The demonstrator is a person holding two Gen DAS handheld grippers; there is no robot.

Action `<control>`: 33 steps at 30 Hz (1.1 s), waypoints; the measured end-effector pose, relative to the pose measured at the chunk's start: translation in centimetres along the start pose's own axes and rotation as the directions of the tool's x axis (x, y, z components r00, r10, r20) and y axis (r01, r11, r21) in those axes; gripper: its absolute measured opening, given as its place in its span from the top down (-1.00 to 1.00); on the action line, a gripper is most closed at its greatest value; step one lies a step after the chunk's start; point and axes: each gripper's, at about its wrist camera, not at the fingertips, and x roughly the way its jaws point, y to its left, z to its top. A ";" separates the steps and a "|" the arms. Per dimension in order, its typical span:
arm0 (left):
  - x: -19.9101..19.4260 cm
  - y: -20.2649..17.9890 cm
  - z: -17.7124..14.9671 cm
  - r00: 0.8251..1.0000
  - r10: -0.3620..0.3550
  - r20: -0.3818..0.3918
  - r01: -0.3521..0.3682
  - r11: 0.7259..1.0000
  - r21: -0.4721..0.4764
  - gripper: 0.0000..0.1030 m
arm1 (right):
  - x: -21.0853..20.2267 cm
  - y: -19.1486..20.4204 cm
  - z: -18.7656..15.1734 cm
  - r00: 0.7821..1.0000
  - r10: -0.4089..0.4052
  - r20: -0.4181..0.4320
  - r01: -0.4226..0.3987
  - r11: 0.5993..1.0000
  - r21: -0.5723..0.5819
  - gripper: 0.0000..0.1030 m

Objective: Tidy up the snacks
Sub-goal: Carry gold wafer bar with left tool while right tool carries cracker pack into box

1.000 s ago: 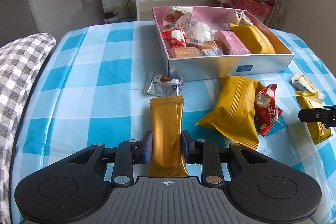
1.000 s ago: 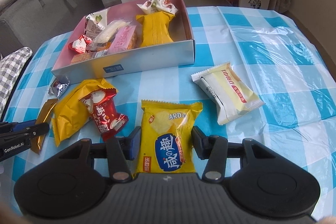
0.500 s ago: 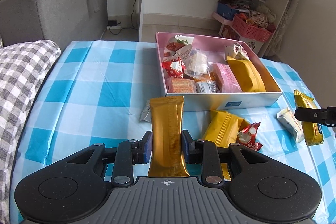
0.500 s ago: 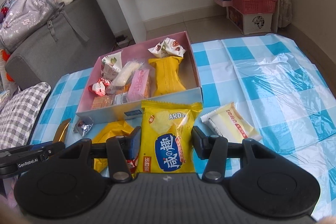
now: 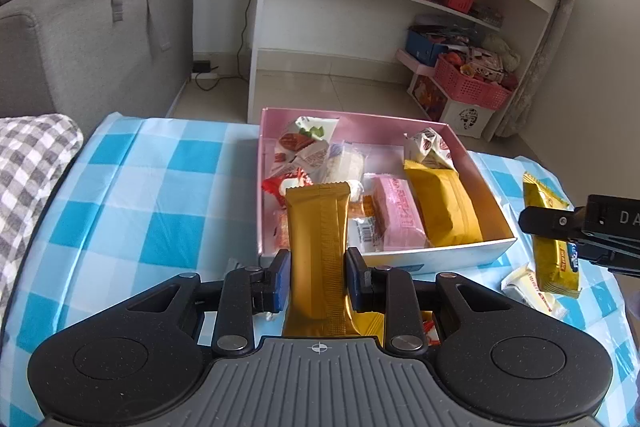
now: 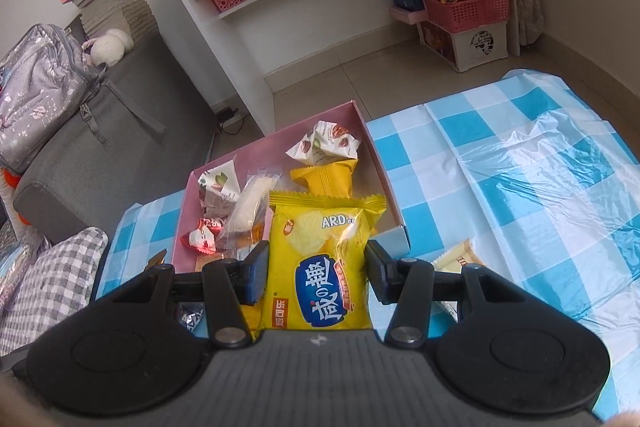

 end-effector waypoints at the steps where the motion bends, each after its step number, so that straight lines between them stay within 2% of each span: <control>1: 0.4 -0.3 0.3 1.000 -0.007 0.000 0.007 1.000 0.006 0.49 | 0.4 0.0 0.3 1.000 0.003 -0.002 -0.003 1.000 0.014 0.10; 3: 1.5 -1.0 1.0 1.000 -0.018 -0.002 0.018 0.999 0.026 0.49 | 1.7 0.3 0.9 1.000 0.025 -0.018 -0.025 0.999 0.032 0.10; 6: 3.2 -1.7 2.0 1.000 -0.022 -0.009 0.022 0.999 0.040 0.49 | 3.6 1.3 1.6 0.999 0.036 -0.021 -0.036 0.999 -0.007 0.10; 14: 6.8 -1.6 3.0 0.999 -0.027 -0.043 0.029 0.999 0.033 0.49 | 8.1 2.3 4.3 0.997 0.060 -0.044 -0.062 0.997 -0.052 0.10; 23: 8.7 -1.3 3.2 0.998 -0.019 -0.063 0.022 0.999 0.048 0.49 | 10.7 4.6 5.9 0.997 0.057 -0.042 -0.064 0.981 -0.184 0.10; 29: 8.9 -1.3 3.3 0.998 -0.021 -0.059 0.024 0.998 0.057 0.48 | 11.3 5.2 6.0 0.999 0.032 -0.042 -0.041 0.972 -0.230 0.09; 32: 8.6 -1.9 3.3 0.999 -0.006 -0.041 0.010 0.993 0.121 0.40 | 11.2 5.3 6.1 0.999 0.033 -0.037 -0.041 0.972 -0.231 0.00; 33: 8.5 -2.2 3.3 0.999 -0.004 -0.041 0.009 0.990 0.140 0.37 | 11.0 5.3 6.1 0.999 0.041 -0.033 -0.047 0.972 -0.232 -0.15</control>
